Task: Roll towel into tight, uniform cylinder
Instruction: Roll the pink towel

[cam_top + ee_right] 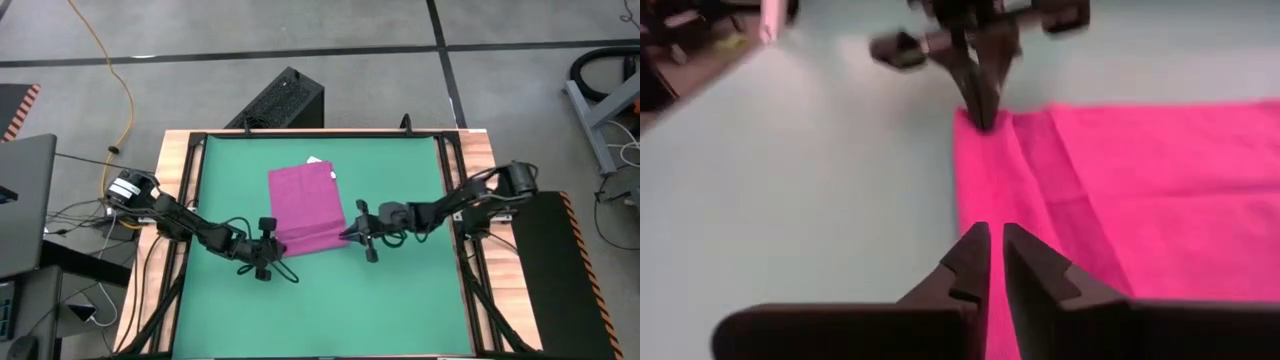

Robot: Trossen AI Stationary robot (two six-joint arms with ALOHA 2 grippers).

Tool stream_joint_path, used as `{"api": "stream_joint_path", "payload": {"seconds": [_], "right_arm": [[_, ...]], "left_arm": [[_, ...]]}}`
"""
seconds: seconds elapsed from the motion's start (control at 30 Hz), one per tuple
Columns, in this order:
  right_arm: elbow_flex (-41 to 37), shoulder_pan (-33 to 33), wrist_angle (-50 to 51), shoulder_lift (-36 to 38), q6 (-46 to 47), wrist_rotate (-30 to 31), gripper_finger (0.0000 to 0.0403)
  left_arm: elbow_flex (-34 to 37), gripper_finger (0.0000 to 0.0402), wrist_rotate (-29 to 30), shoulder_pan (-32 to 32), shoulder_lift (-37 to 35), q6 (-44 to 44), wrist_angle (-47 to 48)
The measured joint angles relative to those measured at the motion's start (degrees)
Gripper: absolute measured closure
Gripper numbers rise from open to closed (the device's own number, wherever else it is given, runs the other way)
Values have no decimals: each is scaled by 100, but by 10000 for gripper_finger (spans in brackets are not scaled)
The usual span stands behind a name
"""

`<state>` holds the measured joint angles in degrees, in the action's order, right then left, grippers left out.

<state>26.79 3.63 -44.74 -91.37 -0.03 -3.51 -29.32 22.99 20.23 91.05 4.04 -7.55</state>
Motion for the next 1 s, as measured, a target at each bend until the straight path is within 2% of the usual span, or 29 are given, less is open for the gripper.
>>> {"api": "stream_joint_path", "payload": {"seconds": [0.27,0.43,0.57,0.67,0.8,0.87,1.0], "right_arm": [[261,-103,-278,-1132,-306,42,390],[266,-250,-338,-1500,71,43,391],[275,-261,-406,-1678,235,70,387],[273,-259,-352,-1712,264,72,387],[273,-251,-313,-1719,311,72,387],[273,-250,-305,-1719,323,68,387],[269,-251,-317,-1723,342,68,387]], "left_arm": [[-14,401,46,2,-2,273,70],[-15,401,134,77,-17,311,79],[-9,401,215,155,-303,396,148],[11,402,480,244,-720,541,486],[14,402,1404,411,-1326,828,664],[196,401,1746,463,-1438,766,-88],[1024,401,1333,466,-1192,339,-2570]]}}
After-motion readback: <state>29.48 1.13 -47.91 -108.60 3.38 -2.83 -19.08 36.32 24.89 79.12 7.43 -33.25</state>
